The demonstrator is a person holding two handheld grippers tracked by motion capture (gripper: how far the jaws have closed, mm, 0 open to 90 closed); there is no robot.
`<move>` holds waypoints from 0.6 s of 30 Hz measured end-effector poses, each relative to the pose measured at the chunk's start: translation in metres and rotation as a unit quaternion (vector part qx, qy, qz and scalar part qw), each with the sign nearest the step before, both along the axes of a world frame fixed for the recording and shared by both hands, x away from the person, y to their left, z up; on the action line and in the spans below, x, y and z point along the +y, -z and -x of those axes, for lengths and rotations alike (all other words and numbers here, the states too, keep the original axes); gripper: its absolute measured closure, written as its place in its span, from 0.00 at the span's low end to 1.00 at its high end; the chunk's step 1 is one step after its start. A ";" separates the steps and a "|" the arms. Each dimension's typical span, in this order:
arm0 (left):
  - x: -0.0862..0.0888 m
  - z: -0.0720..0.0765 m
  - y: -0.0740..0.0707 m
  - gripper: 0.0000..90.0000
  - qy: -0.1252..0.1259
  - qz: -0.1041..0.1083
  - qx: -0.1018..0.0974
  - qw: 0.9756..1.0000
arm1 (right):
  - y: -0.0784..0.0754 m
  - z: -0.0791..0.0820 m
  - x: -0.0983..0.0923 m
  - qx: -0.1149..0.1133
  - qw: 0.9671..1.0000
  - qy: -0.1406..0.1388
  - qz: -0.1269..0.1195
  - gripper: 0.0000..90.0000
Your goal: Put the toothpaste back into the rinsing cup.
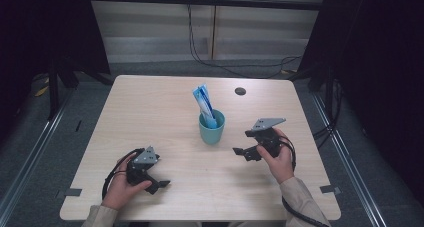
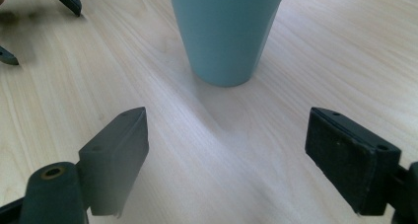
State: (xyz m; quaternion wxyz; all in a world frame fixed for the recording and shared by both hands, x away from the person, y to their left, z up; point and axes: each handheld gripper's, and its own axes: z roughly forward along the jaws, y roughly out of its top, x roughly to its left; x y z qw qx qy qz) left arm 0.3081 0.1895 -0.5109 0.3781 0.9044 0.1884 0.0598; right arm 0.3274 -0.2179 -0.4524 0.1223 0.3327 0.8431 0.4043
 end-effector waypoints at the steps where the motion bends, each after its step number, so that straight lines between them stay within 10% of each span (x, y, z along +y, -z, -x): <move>1: 0.000 0.000 0.000 0.00 0.000 0.000 0.000 1.000 | 0.001 0.001 -0.001 0.002 1.000 -0.001 -0.002 0.18; 18: 0.000 0.000 0.000 0.00 -0.001 0.001 0.000 1.000 | 0.017 0.013 -0.012 0.013 1.000 0.002 -0.001 0.18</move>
